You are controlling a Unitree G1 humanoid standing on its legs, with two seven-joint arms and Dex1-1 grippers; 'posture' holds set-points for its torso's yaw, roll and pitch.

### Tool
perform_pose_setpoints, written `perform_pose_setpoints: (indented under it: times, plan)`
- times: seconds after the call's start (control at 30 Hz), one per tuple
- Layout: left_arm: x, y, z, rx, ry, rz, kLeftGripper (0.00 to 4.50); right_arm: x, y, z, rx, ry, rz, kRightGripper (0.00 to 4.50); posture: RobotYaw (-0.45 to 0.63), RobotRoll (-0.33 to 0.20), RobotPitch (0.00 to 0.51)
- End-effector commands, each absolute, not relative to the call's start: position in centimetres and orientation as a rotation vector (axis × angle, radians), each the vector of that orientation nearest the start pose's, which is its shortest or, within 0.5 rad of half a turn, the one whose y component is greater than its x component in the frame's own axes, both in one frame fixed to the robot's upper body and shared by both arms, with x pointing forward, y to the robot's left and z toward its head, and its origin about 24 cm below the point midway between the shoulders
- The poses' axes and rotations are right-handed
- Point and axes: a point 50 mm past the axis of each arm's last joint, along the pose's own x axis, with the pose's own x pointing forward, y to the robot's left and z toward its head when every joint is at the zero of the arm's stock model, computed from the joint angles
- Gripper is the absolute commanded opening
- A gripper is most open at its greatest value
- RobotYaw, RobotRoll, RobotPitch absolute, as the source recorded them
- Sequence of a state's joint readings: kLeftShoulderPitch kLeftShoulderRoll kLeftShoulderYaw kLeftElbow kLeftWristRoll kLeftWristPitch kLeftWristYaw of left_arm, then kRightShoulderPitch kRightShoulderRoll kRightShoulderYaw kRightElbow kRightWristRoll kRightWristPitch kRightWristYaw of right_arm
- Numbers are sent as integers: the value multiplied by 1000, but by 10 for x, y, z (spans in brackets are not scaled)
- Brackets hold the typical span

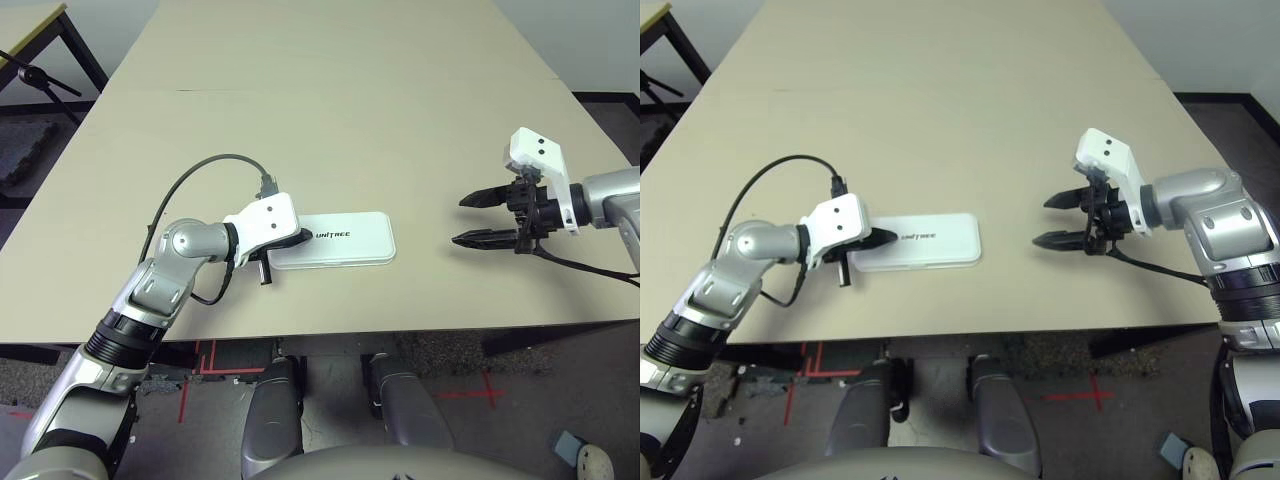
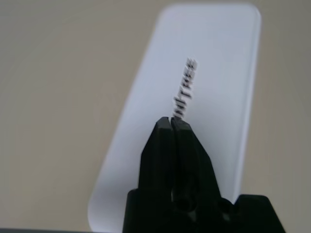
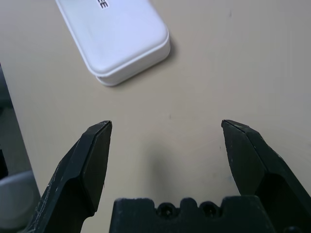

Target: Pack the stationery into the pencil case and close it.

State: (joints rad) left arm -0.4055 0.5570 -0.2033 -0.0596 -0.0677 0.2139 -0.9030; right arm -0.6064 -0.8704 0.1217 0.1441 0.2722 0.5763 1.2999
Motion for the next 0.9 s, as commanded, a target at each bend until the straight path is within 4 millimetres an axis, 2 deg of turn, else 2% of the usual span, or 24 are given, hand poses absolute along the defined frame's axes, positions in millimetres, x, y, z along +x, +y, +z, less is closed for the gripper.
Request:
perform_pose_setpoints:
  times: [0.03,0.2,0.27,0.33,0.47,0.7,0.8,0.9]
  plan:
    - [303,164,148,435,-38,-885,1324,313,-236,180,-347,366,1020,4500,-57,0,157]
    - [317,193,169,242,-185,-615,3205,339,-240,188,-183,155,764,4500,-52,0,158]
    - [323,214,171,164,-210,-460,3980,348,-245,189,-123,82,645,4500,-47,0,161]
    - [326,230,171,123,-226,-346,4456,353,-249,188,-84,35,548,4500,-47,0,161]
    - [328,263,168,76,-240,-101,4456,363,-266,183,-19,-54,298,4500,-41,0,166]
    - [326,282,158,58,-256,86,4456,362,-297,160,49,-108,-75,4500,-35,0,181]
    - [324,289,152,73,-263,164,4456,360,-298,148,47,-105,-131,4500,-36,0,186]
    - [323,296,147,76,-260,212,4456,359,-298,144,45,-114,-147,4500,-36,0,189]
